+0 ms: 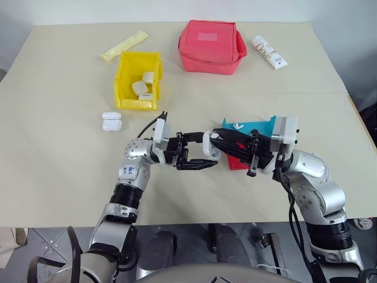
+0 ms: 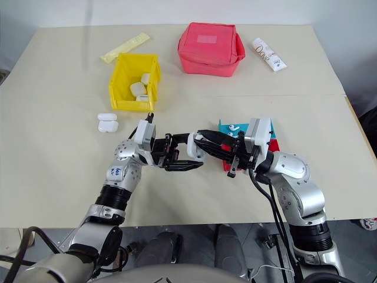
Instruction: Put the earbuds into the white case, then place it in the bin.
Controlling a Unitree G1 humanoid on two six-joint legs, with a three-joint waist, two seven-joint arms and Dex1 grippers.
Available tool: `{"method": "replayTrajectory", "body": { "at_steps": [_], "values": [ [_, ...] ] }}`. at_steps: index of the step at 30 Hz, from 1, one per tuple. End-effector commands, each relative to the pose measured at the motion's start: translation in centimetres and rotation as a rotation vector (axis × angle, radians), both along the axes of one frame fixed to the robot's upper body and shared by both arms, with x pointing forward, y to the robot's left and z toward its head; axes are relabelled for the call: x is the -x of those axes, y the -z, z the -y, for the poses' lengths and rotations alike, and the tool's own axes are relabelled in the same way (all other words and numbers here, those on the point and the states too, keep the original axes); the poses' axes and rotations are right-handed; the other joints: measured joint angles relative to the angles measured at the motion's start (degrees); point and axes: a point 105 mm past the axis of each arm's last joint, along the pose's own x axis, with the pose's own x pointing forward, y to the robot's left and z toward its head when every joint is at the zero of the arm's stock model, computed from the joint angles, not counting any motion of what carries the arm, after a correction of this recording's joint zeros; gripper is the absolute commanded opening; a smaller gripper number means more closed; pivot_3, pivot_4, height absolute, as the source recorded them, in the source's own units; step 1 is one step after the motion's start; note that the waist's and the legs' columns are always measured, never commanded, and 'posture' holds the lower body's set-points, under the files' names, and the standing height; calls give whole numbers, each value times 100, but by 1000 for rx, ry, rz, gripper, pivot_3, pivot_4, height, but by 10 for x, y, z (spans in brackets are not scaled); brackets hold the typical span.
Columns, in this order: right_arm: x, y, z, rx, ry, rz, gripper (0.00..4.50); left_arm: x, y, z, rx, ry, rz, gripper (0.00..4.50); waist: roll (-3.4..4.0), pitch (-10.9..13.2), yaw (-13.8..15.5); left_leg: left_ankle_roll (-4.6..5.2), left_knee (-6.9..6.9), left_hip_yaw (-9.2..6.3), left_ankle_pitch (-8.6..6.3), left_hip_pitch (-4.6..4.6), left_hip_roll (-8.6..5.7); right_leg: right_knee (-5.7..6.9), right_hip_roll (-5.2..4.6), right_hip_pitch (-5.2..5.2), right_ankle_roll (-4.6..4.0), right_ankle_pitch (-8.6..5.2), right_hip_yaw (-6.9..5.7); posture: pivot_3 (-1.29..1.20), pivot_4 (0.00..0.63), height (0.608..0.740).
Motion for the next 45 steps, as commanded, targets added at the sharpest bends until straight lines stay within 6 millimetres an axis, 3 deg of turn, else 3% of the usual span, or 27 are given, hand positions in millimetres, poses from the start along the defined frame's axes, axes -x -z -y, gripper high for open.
{"method": "replayTrajectory", "body": {
  "at_steps": [1,22,34,39,45],
  "values": [
    [7,3,1,42,-26,-15,474,-9,-24,-7,72,-57,71,2784,0,0,1,0,0,0,0,0,0,0,0,0,0,0,0,0,150,740],
    [0,12,-3,186,-63,-96,474,-10,-21,-6,62,-54,91,2784,-1,0,4,0,2,0,0,0,1,0,-1,0,0,0,-1,0,150,740],
    [-5,-9,-2,160,-32,-23,4470,-12,-13,-5,38,-60,96,2784,-1,-1,5,1,6,1,0,-2,0,0,-3,1,1,0,-1,0,150,740],
    [-9,-17,10,166,34,-10,4492,-15,-9,-10,31,-87,84,2784,-1,-1,4,1,5,0,0,-2,0,0,-1,0,1,0,-1,0,150,740],
    [-7,-14,45,199,175,-44,4492,-23,-6,-22,20,-153,78,2784,-1,0,40,4,7,0,-2,-4,-1,0,-4,1,1,0,-1,0,150,740]
  ]
}}
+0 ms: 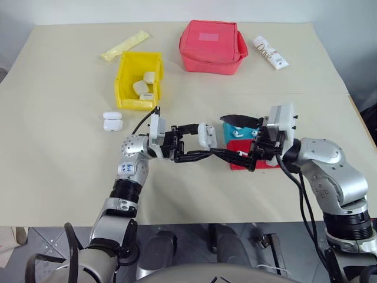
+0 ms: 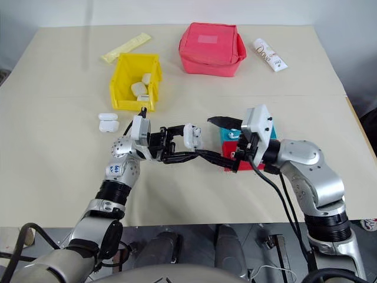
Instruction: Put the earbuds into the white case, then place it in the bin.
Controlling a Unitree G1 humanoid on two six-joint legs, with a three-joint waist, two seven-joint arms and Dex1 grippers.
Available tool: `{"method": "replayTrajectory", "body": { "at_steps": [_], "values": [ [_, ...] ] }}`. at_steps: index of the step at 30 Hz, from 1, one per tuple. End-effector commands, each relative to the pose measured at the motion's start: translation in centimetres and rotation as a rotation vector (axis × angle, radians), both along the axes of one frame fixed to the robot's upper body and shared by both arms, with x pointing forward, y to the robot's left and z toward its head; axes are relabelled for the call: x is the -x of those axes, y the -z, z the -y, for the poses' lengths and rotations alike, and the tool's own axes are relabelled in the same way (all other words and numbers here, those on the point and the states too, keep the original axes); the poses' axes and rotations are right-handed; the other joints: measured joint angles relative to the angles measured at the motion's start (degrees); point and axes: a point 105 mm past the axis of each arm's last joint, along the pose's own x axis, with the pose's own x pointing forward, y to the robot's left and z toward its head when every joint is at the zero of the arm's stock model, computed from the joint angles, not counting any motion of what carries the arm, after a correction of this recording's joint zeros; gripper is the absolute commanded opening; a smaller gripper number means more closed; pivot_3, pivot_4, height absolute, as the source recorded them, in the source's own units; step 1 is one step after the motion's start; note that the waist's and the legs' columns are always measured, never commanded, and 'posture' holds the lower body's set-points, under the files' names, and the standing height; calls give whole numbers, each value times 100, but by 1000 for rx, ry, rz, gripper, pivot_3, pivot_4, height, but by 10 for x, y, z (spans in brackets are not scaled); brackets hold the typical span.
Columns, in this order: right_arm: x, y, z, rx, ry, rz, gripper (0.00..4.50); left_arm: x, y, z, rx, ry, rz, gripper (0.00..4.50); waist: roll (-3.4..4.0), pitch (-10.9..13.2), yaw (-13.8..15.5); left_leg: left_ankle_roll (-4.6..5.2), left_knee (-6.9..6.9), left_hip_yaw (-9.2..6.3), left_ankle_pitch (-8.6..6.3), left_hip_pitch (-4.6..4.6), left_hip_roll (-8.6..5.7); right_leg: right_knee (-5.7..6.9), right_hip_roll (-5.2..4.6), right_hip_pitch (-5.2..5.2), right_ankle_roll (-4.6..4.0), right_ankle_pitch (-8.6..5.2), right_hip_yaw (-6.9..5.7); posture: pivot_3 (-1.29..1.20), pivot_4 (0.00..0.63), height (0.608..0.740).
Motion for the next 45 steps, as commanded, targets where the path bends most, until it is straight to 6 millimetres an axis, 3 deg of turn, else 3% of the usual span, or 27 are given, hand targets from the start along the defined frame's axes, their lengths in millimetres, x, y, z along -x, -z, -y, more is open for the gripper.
{"method": "replayTrajectory", "body": {
  "at_steps": [1,7,11,14,18,23,29,32,35,43,45],
  "values": [
    [9,-8,26,13,96,22,4492,-7,-6,-11,8,-61,27,2784,-1,0,12,1,0,0,0,0,0,0,-1,0,0,0,0,0,150,740],
    [34,11,87,78,367,-72,4492,-17,-5,-34,-7,-152,24,2784,0,-1,97,3,1,9,-2,1,-1,1,1,1,3,2,4,0,150,740],
    [63,23,119,119,517,-138,4492,-22,-6,-44,-8,-192,22,2784,9,-6,143,8,7,15,-4,5,-1,1,1,6,7,4,10,0,150,740],
    [74,26,134,135,595,-169,4492,-27,-8,-43,-6,-207,22,2784,6,-8,131,11,8,16,-6,5,-2,1,4,8,8,5,11,0,150,740],
    [74,27,134,143,649,-198,4492,-29,-7,-43,-2,-209,25,2784,7,-9,120,12,6,21,-7,10,0,0,7,8,10,6,16,0,150,740],
    [53,13,117,158,594,-185,4492,-25,-9,-37,1,-181,55,2784,10,-10,102,13,6,25,-8,10,2,0,7,6,10,6,21,0,150,740],
    [1,-15,97,226,544,-137,4492,-11,-13,-36,14,-170,78,2784,13,-10,86,13,7,24,-8,7,7,-3,2,4,10,6,20,0,150,740],
    [-23,-11,95,302,544,-215,4492,-7,-12,-36,24,-203,83,2784,12,-11,102,13,6,23,-8,5,7,-6,2,3,9,6,18,0,150,740],
    [-48,-13,87,374,546,-258,3913,-2,-11,-41,36,-240,74,2784,14,-10,97,13,7,22,-8,-1,7,-6,-2,-2,8,6,17,0,150,740],
    [-77,1,52,567,409,-338,3913,2,-9,-46,37,-297,64,2784,17,-10,79,12,11,22,-7,-6,3,-5,-3,-4,8,6,9,0,150,740],
    [-87,2,52,596,428,-336,3537,3,-9,-47,36,-307,62,2784,17,-10,78,12,10,22,-7,-7,2,-5,-5,-4,9,7,10,0,150,740]
  ]
}}
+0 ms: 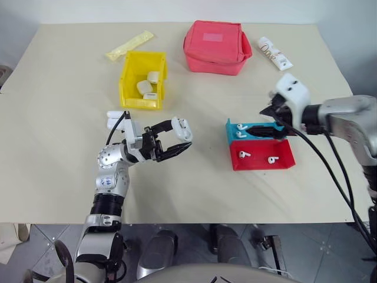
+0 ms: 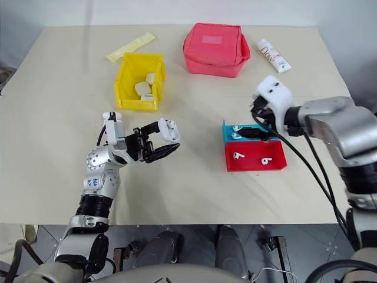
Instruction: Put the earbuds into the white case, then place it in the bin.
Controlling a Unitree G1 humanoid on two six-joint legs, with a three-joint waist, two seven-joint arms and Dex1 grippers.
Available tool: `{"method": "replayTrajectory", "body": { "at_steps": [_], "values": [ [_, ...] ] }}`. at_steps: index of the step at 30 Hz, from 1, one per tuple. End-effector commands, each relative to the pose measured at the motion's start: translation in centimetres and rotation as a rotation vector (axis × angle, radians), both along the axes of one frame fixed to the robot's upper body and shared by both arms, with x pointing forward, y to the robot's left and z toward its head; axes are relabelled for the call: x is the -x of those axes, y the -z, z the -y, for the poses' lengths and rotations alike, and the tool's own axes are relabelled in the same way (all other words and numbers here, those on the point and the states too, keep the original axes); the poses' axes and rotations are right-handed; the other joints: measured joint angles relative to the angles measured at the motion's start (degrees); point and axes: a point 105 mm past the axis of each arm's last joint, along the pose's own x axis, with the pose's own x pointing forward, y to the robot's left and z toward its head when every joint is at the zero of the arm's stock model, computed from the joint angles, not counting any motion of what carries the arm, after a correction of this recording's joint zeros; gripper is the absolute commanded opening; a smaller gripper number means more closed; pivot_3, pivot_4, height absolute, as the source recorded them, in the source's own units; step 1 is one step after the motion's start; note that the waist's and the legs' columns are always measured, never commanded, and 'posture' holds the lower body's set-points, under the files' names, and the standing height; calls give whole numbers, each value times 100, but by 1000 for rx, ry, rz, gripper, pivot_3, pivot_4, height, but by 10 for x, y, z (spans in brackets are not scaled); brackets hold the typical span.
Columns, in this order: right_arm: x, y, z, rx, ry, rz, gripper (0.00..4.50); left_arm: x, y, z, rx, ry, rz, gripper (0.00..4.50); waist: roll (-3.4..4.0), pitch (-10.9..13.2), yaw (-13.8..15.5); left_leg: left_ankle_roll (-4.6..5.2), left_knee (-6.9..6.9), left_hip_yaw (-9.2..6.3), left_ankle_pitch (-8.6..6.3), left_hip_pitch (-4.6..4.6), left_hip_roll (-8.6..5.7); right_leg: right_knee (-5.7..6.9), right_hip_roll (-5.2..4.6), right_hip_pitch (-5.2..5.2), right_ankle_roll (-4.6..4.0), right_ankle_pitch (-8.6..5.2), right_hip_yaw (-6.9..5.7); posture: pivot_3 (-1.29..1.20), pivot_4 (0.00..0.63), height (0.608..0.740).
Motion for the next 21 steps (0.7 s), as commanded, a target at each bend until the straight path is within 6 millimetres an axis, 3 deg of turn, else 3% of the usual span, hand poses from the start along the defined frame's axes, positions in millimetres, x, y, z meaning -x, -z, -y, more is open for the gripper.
{"method": "replayTrajectory", "body": {
  "at_steps": [1,2,8,11,13,21],
  "values": [
    [-15,-6,2,58,13,34,3326,4,-8,-4,6,-19,36,2784,0,0,-5,0,-1,0,0,0,1,0,1,-2,0,0,0,0,150,740],
    [-17,-6,2,70,4,35,3006,5,-7,-4,5,-22,35,2784,1,0,-6,0,-2,0,0,0,0,0,0,-3,0,0,0,0,150,740],
    [-39,-6,-2,103,9,35,3006,11,-6,-6,5,-42,30,2784,2,-1,-99,-1,-1,1,0,1,0,3,3,-5,0,0,-1,0,150,740],
    [-46,-7,-7,100,1,30,2400,15,-5,-8,1,-50,26,2784,2,-1,-136,-2,-4,2,0,0,0,4,2,-8,-1,0,-4,0,150,740],
    [-49,-5,-9,113,-11,20,1754,16,-6,-8,0,-55,26,2784,3,-2,-142,-2,-6,4,0,1,1,4,2,-11,-1,0,-4,0,150,740],
    [-54,0,-21,132,-59,-16,1754,20,-5,-10,-3,-69,24,2784,5,-3,-142,-3,-6,5,0,0,0,6,1,-14,-2,0,-6,0,150,740]
  ]
}}
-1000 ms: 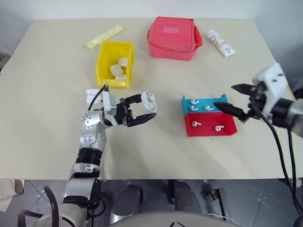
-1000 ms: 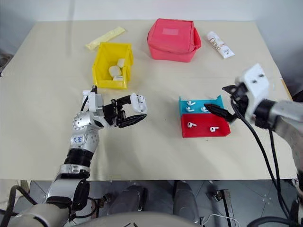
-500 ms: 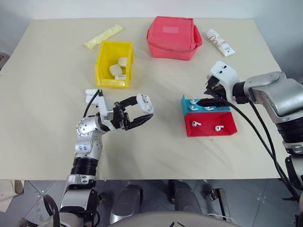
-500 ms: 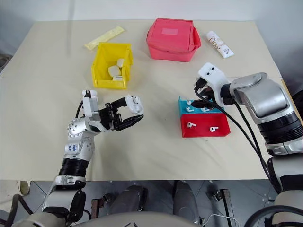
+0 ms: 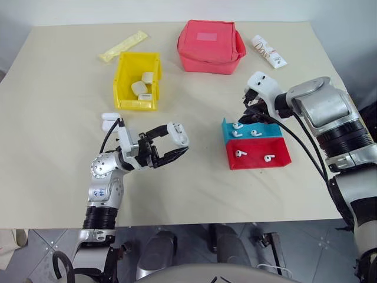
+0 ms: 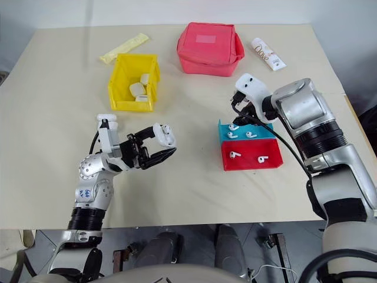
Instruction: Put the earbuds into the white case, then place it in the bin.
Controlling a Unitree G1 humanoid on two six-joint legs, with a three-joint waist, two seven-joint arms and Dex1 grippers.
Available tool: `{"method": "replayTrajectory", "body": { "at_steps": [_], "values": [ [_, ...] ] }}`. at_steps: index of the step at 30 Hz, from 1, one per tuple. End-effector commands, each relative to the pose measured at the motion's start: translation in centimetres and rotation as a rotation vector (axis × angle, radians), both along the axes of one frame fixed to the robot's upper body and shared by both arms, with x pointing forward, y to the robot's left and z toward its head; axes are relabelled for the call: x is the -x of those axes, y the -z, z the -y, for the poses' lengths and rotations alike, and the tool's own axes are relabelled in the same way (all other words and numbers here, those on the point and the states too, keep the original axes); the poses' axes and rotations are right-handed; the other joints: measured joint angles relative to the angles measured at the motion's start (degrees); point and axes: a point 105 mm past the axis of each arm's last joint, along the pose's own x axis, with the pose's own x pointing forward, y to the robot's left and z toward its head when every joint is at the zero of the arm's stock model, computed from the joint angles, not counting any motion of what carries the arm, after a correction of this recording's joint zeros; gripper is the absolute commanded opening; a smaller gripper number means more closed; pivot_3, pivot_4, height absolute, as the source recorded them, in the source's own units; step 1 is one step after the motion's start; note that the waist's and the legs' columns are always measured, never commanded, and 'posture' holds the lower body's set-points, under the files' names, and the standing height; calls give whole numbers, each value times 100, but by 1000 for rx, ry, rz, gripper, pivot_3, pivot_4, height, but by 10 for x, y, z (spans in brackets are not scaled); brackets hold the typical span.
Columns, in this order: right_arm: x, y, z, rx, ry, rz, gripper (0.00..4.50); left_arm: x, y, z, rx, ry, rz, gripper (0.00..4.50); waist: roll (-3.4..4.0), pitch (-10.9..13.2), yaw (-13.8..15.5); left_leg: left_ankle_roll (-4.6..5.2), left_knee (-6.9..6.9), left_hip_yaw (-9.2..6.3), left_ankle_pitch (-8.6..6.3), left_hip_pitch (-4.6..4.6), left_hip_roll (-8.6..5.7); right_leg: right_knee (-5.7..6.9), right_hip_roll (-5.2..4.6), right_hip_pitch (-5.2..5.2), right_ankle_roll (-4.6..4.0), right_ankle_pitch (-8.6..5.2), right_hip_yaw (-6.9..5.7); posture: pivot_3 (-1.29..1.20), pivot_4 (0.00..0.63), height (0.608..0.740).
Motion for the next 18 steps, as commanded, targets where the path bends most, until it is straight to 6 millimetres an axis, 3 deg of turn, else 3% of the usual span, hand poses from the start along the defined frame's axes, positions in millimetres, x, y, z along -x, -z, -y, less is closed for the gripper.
{"method": "replayTrajectory", "body": {
  "at_steps": [1,18],
  "values": [
    [-4,-11,-4,13,-26,27,1754,6,-8,-2,7,-1,37,2784,0,0,-2,0,0,1,0,0,0,0,0,-1,0,0,0,0,150,740],
    [-7,4,-6,45,-57,-39,1754,10,-7,-4,5,-24,32,2784,3,-2,-12,-2,0,3,-1,0,-1,4,0,-5,-2,0,-5,0,150,740]
  ]
}}
